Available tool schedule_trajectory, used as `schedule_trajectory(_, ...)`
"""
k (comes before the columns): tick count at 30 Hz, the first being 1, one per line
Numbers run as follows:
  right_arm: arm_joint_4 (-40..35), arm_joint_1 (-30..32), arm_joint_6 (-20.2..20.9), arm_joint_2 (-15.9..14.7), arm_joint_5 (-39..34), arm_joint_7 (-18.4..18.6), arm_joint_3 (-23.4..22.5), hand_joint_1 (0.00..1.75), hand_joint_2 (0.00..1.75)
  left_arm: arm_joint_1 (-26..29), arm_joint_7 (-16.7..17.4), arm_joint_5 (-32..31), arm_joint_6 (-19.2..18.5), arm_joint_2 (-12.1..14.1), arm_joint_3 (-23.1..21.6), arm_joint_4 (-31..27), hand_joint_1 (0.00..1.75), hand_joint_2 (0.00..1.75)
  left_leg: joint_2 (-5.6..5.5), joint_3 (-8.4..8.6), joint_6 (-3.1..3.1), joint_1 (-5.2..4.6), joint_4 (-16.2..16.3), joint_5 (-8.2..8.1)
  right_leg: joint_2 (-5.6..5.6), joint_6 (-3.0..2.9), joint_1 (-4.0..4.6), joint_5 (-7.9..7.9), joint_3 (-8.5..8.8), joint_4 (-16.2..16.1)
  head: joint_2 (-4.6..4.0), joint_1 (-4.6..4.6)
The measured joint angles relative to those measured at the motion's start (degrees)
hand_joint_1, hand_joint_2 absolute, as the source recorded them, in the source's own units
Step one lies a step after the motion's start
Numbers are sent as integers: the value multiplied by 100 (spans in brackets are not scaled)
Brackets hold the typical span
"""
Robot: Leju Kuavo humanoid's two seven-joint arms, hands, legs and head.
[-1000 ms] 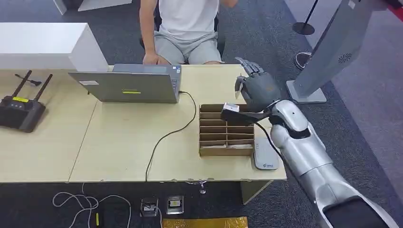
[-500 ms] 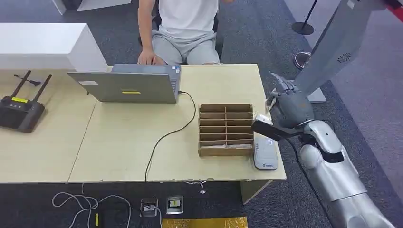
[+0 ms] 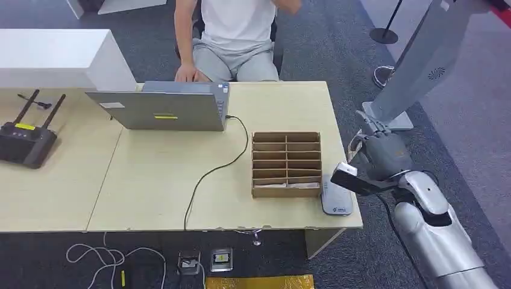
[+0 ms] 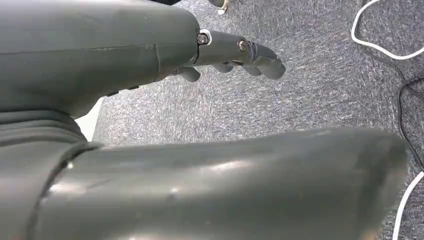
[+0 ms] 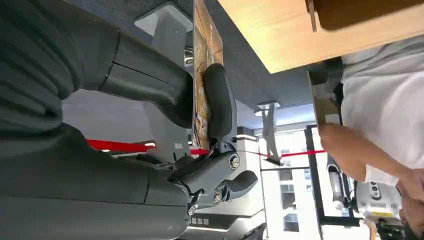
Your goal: Pass the card to the sensor for recognition and then transmit it.
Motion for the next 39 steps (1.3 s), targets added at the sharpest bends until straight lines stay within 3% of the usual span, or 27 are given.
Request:
schedule_trajectory(14,262,377,-389,59,-138,-136,65,175,175,-8,-46,-61,-4,-4,0,0,0,0,-2,-6,-1,0,-1,0,-2,0,0,0,-2,1,0,0)
schedule_trajectory(25,961,575,-760,378,-299,-221,260,175,175,-34,-46,-52,-17,-20,0,0,0,0,-3,-9,-3,1,-2,-2,-2,-1,1,-1,-3,1,0,-2)
schedule_trajectory(39,1436,630,-914,555,-407,-345,358,175,175,-35,-46,-50,-11,-37,0,0,0,0,-1,-4,-3,1,-2,-2,-1,-1,1,-1,-1,0,0,0)
